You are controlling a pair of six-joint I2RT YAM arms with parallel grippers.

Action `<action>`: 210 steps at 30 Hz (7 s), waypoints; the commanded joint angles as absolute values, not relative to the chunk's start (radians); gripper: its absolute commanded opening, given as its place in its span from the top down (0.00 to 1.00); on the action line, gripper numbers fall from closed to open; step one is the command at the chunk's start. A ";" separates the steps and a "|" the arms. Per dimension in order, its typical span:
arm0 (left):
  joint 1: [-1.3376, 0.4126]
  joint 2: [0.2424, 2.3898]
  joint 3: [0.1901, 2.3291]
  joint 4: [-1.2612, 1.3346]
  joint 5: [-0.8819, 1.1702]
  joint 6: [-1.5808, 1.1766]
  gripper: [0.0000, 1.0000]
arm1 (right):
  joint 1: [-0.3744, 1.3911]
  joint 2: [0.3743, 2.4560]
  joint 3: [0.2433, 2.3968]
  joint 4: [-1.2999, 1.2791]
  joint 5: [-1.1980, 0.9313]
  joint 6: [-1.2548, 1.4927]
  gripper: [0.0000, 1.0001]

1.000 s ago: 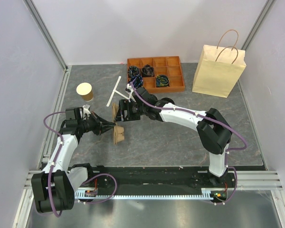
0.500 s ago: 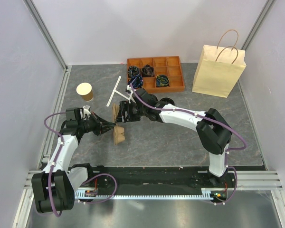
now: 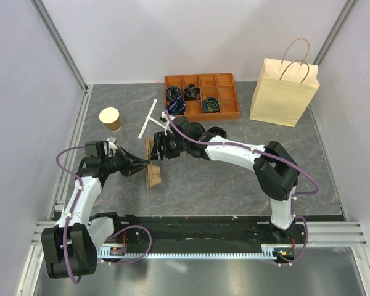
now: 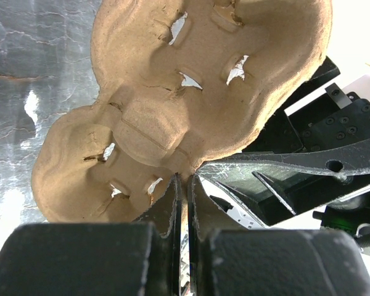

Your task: Pack the takeout coffee

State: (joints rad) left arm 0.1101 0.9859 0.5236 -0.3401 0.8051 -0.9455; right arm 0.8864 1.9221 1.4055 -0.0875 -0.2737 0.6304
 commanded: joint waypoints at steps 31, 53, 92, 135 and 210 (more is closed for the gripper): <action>0.126 0.910 0.684 -0.514 0.713 -0.654 0.98 | 0.856 1.982 1.439 -0.210 -0.225 0.512 0.35; 0.165 1.109 1.094 -1.029 0.198 0.501 0.98 | 0.784 1.885 1.450 -0.272 -0.449 0.462 0.15; 0.259 1.266 1.115 -0.879 0.339 0.743 0.22 | 0.358 1.516 1.706 -0.675 -0.709 0.023 0.02; 0.078 1.200 1.213 -0.858 0.561 0.411 0.14 | -0.428 2.006 2.203 -0.709 -0.244 0.095 0.30; -0.245 1.666 1.195 -0.529 0.505 0.727 0.36 | -0.141 1.012 1.437 -1.103 -1.086 -0.830 1.00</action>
